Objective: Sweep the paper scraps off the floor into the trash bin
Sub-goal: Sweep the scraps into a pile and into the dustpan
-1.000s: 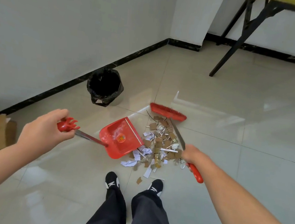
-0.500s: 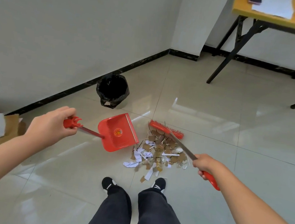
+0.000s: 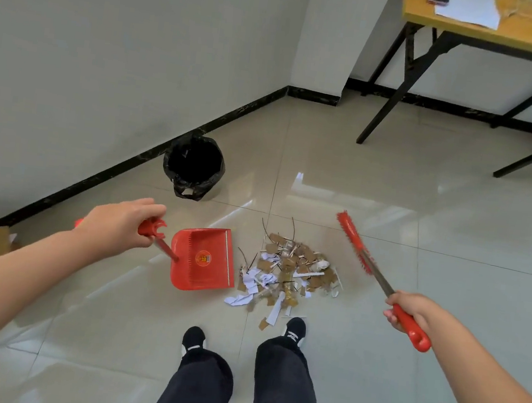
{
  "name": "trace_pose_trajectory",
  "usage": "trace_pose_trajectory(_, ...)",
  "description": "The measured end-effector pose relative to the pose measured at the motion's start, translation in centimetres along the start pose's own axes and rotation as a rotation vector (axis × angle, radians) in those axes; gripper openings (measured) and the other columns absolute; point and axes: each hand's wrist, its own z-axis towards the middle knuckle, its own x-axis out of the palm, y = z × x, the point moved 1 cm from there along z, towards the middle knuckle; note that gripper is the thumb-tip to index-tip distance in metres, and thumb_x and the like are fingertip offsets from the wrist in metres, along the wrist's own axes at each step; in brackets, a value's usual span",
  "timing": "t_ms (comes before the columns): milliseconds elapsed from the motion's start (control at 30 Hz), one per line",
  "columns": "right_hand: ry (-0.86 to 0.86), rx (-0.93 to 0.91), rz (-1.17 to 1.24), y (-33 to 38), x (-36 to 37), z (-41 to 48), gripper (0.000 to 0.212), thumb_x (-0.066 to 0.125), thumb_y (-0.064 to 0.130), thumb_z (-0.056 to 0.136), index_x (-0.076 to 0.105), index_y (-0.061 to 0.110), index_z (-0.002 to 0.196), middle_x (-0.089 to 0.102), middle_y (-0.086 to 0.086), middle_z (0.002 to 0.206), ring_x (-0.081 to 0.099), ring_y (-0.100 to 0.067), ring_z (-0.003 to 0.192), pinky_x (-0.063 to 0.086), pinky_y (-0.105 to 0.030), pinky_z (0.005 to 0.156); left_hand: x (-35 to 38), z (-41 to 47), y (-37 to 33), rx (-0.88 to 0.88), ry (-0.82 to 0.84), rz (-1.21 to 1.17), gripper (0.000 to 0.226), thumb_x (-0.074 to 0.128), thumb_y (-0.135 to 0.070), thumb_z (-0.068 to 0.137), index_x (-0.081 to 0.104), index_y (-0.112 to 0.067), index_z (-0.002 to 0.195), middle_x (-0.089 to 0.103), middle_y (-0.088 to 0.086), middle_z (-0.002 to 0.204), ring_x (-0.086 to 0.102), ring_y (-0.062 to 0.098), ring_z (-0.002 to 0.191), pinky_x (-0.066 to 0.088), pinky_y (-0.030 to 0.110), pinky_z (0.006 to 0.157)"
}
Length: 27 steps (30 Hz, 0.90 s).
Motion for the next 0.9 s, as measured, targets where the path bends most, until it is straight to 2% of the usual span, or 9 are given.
trace_pose_trajectory(100, -0.055, 0.044, 0.026, -0.4, 2.1, 0.5, 0.022, 0.037, 0.002, 0.100, 0.038, 0.002, 0.078, 0.049, -0.017, 0.057, 0.039, -0.013, 0.015, 0.039, -0.017, 0.024, 1.1, 0.9, 1.2, 0.051, 0.048, 0.035, 0.024, 0.064, -0.027, 0.077, 0.040, -0.029, 0.080, 0.047, -0.010, 0.084, 0.052, 0.009, 0.070, 0.046, 0.034, 0.051)
trace_pose_trajectory(267, -0.058, 0.102, 0.114, 0.5, 6.8, 2.0, 0.030, 0.028, -0.003, 0.100, 0.038, 0.000, 0.072, 0.041, -0.014, 0.068, 0.038, -0.011, 0.013, 0.032, -0.014, 0.019, 2.9, 2.4, 1.9, 0.127, 0.064, 0.076, 0.020, 0.061, -0.027, 0.077, 0.041, -0.025, 0.081, 0.046, -0.008, 0.086, 0.053, 0.014, 0.072, 0.044, 0.033, 0.050)
trace_pose_trajectory(367, -0.033, 0.121, 0.062, -0.3, 9.1, 3.0, 0.026, 0.030, -0.004, 0.098, 0.040, 0.000, 0.075, 0.042, -0.014, 0.066, 0.038, -0.011, 0.014, 0.031, -0.011, 0.020, 2.7, 3.4, 2.4, 0.174, 0.033, 0.073, 0.022, 0.061, -0.027, 0.075, 0.040, -0.024, 0.081, 0.048, -0.006, 0.085, 0.053, 0.016, 0.071, 0.046, 0.034, 0.051)
trace_pose_trajectory(500, -0.122, 0.089, 0.059, -2.7, 12.3, 4.2, 0.016, 0.040, -0.007, 0.093, 0.041, 0.002, 0.080, 0.046, -0.013, 0.050, 0.037, -0.014, 0.015, 0.037, -0.016, 0.026, 2.9, 3.8, 2.2, 0.210, 0.041, 0.084, 0.022, 0.061, -0.027, 0.075, 0.041, -0.024, 0.081, 0.048, -0.005, 0.085, 0.051, 0.016, 0.067, 0.042, 0.032, 0.050)
trace_pose_trajectory(600, -0.148, 0.082, 0.034, -4.3, 15.0, 3.2, 0.013, 0.043, -0.006, 0.092, 0.041, 0.001, 0.082, 0.046, -0.014, 0.056, 0.039, -0.016, 0.016, 0.039, -0.018, 0.028, 3.0, 3.7, 0.9, 0.249, 0.041, 0.110, 0.022, 0.060, -0.028, 0.078, 0.039, -0.028, 0.080, 0.046, -0.007, 0.086, 0.048, 0.017, 0.067, 0.034, 0.028, 0.048)
trace_pose_trajectory(667, -0.135, 0.073, 0.014, -4.7, 16.6, 2.1, 0.002, 0.046, -0.003, 0.091, 0.044, -0.003, 0.091, 0.048, -0.015, 0.057, 0.042, -0.018, 0.021, 0.040, -0.019, 0.030, 3.1, 3.6, 0.0, 0.256, 0.026, 0.094, 0.022, 0.061, -0.030, 0.080, 0.039, -0.029, 0.081, 0.043, -0.009, 0.085, 0.045, 0.017, 0.067, 0.031, 0.028, 0.048)
trace_pose_trajectory(767, -0.107, 0.067, -0.017, -5.0, 18.3, 0.8, 0.013, 0.048, -0.001, 0.091, 0.047, -0.006, 0.103, 0.051, -0.017, 0.059, 0.046, -0.020, 0.030, 0.041, -0.020, 0.032, 3.2, 3.7, -1.1, 0.248, 0.021, 0.084, 0.016, 0.060, -0.033, 0.083, 0.046, -0.027, 0.087, 0.041, -0.010, 0.087, 0.044, 0.017, 0.069, 0.031, 0.028, 0.050)
trace_pose_trajectory(900, -0.074, 0.053, -0.041, -4.8, 19.5, -1.1, 0.014, 0.046, -0.002, 0.091, 0.047, -0.006, 0.105, 0.051, -0.016, 0.059, 0.046, -0.021, 0.038, 0.040, -0.020, 0.032, 4.4, 3.9, -3.6, 0.278, 0.040, 0.064, 0.018, 0.060, -0.033, 0.084, 0.050, -0.025, 0.097, 0.049, -0.006, 0.096, 0.055, 0.022, 0.075, 0.028, 0.028, 0.050)
